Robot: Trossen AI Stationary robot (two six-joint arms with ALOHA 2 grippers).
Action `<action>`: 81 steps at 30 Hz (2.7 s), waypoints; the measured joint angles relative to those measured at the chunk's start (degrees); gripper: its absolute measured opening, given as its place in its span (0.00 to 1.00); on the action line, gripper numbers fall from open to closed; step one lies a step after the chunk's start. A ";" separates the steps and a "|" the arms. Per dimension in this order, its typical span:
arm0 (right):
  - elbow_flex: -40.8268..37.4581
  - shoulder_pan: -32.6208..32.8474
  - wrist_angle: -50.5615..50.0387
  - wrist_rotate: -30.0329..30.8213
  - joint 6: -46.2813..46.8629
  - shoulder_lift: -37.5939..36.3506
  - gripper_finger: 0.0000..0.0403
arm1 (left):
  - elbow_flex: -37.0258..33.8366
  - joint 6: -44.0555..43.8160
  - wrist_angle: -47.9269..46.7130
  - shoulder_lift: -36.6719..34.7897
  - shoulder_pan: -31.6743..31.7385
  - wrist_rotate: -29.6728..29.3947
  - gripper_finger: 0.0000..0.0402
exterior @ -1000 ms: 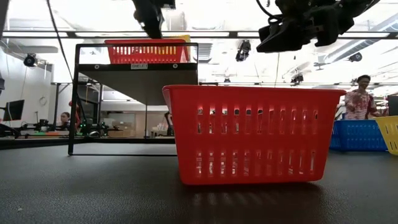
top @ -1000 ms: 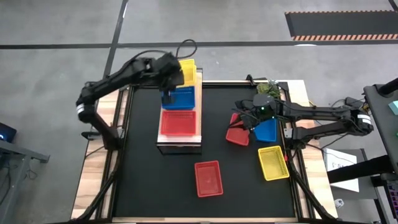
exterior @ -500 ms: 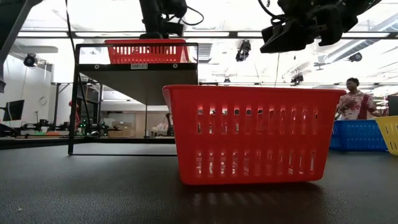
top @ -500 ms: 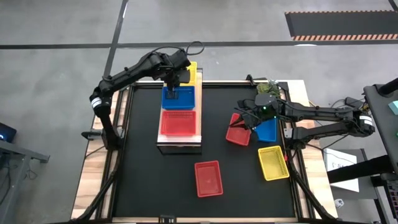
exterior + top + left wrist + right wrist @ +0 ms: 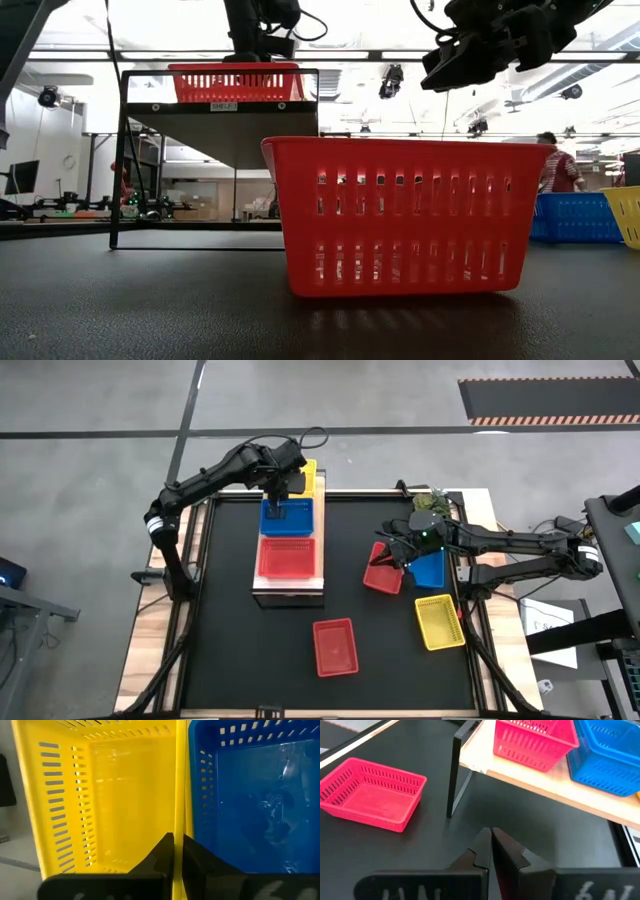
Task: Stack baskets on shelf by color
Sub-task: Stack the left yellow bin on top of the yellow bin on the shelf, then stack the top red bin on top of the red bin on the shelf
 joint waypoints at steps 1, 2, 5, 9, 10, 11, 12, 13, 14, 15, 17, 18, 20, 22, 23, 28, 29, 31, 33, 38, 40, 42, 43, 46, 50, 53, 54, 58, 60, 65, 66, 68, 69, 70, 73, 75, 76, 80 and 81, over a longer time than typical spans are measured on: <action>0.00 0.00 0.00 0.01 0.01 0.00 0.02 | 0.00 -0.02 0.02 0.00 0.00 0.00 0.04; -0.01 0.00 0.00 0.00 0.01 0.00 0.02 | 0.02 -0.02 0.02 0.00 0.00 0.00 0.06; -0.09 0.00 -0.04 -0.01 0.32 0.00 0.02 | 0.01 -0.04 0.06 0.00 0.00 0.00 0.13; -0.13 0.00 -0.09 -0.01 0.31 0.02 0.02 | 0.00 -0.26 0.11 0.00 0.00 0.00 0.22; -0.13 0.00 -0.09 -0.01 0.32 0.02 0.02 | 0.00 -0.26 0.11 -0.07 0.00 0.00 0.24; -0.13 0.00 -0.11 -0.01 0.31 0.02 0.02 | -0.02 -0.26 0.09 -0.25 0.00 -0.04 0.26; -0.13 0.00 -0.11 -0.01 0.32 0.02 0.02 | -0.06 -0.28 0.07 -0.55 -0.09 -0.16 0.27; -0.13 0.00 -0.09 -0.01 0.34 0.02 0.02 | -0.07 -0.31 0.03 -1.01 -0.34 -0.27 0.28; -0.13 0.00 -0.10 -0.01 0.34 0.02 0.02 | -0.07 -0.37 -0.05 -1.68 -0.60 -0.26 0.29; -0.13 0.00 -0.11 -0.01 0.33 0.02 0.02 | -0.07 -0.51 -0.25 -2.48 -1.02 -0.26 0.29; -0.16 0.00 -0.08 -0.01 0.34 0.02 0.02 | -0.07 -2.85 -0.55 -4.10 -2.26 -0.26 0.29; -0.24 0.00 -0.07 -0.01 0.34 0.02 0.02 | -0.07 -4.99 -0.44 -5.04 -3.03 -0.24 0.29; -0.36 0.00 -0.06 -0.01 0.59 0.02 0.02 | -0.08 -10.02 -0.39 -6.85 -5.01 0.03 0.29; -0.55 0.00 0.15 -0.03 1.39 0.02 0.02 | -0.85 -14.50 1.20 -9.14 -8.09 1.06 0.29; -0.63 0.00 0.21 -0.02 1.56 0.02 0.02 | -1.69 -15.99 2.83 -10.50 -9.94 1.54 0.29; -2.45 0.00 4.38 -0.03 3.56 0.07 0.02 | -9.09 -18.87 16.80 -16.19 -20.95 1.47 0.29; -2.92 0.00 5.58 -0.03 4.44 0.07 0.02 | -10.87 -19.51 20.10 -17.12 -23.26 1.37 0.29; -3.56 0.00 6.42 -0.03 5.70 0.07 0.02 | -14.85 -20.04 26.79 -19.29 -27.41 1.29 0.29; -3.87 0.02 6.39 -0.02 7.22 0.07 0.02 | -19.57 -20.02 33.36 -21.26 -31.57 0.51 0.29; -3.94 0.86 6.60 0.01 11.06 0.07 0.02 | -32.37 -19.57 51.74 -24.82 -39.00 -4.17 0.29; -3.96 1.48 6.76 0.01 12.57 0.07 0.02 | -36.49 -18.77 57.78 -25.78 -40.82 -5.96 0.29; -3.77 2.08 6.63 0.71 15.01 0.07 0.02 | -39.74 -18.05 62.57 -26.48 -42.13 -8.24 0.29; -3.50 2.51 6.62 2.20 16.86 0.07 0.02 | -41.10 -17.73 64.45 -26.84 -42.54 -9.65 0.29; -2.39 4.08 6.44 9.23 21.91 0.07 0.02 | -43.41 -16.59 65.88 -27.85 -43.19 -14.82 0.29; 0.66 5.86 2.94 18.08 30.58 0.55 0.02 | -45.31 -16.39 65.00 -30.09 -43.30 -23.95 0.29; 3.67 6.84 -1.81 21.30 38.23 1.55 0.02 | -46.93 -16.36 63.52 -32.44 -43.43 -29.12 0.29; 4.59 7.15 -3.46 21.45 40.32 2.03 0.02 | -47.90 -16.35 63.53 -33.54 -43.45 -29.71 0.29; 8.22 9.42 -7.87 20.80 45.88 4.70 0.02 | -52.94 -16.61 64.89 -38.21 -43.58 -29.97 0.29; 9.87 10.99 -8.03 20.54 49.56 6.20 0.02 | -56.12 -16.88 66.36 -40.26 -43.69 -29.99 0.29; 16.26 14.34 -12.85 20.94 62.68 10.90 0.02 | -61.53 -13.72 70.29 -44.86 -44.02 -30.00 0.29; 17.85 14.57 -14.87 21.03 66.08 12.09 0.02 | -62.05 -13.61 70.14 -45.87 -44.02 -30.01 0.29; 21.62 14.69 -20.41 21.68 72.35 14.88 0.02 | -62.63 -13.56 70.12 -47.35 -44.01 -30.03 0.29; 23.75 14.69 -24.03 22.18 74.58 16.47 0.02 | -63.00 -13.50 70.02 -48.14 -44.00 -30.03 0.29; 26.04 14.67 -28.06 22.55 76.00 18.30 0.02 | -63.45 -13.48 69.92 -48.91 -44.00 -30.03 0.29; 33.12 14.67 -40.59 23.96 77.34 24.20 0.02 | -64.63 -13.81 70.12 -51.01 -44.01 -30.03 0.29; 37.44 14.67 -48.24 24.59 76.60 28.15 0.03 | -64.92 -13.94 70.12 -51.96 -44.31 -30.03 0.29; 39.34 14.67 -51.60 24.60 75.66 30.08 0.03 | -64.96 -13.94 70.13 -52.42 -44.65 -30.03 0.29; 44.85 14.19 -60.91 24.58 74.84 36.76 0.11 | -65.05 -14.01 70.56 -54.23 -45.68 -29.99 0.29; 45.79 14.00 -61.83 24.53 74.78 38.09 0.15 | -65.30 -14.03 70.52 -54.57 -45.90 -30.01 0.29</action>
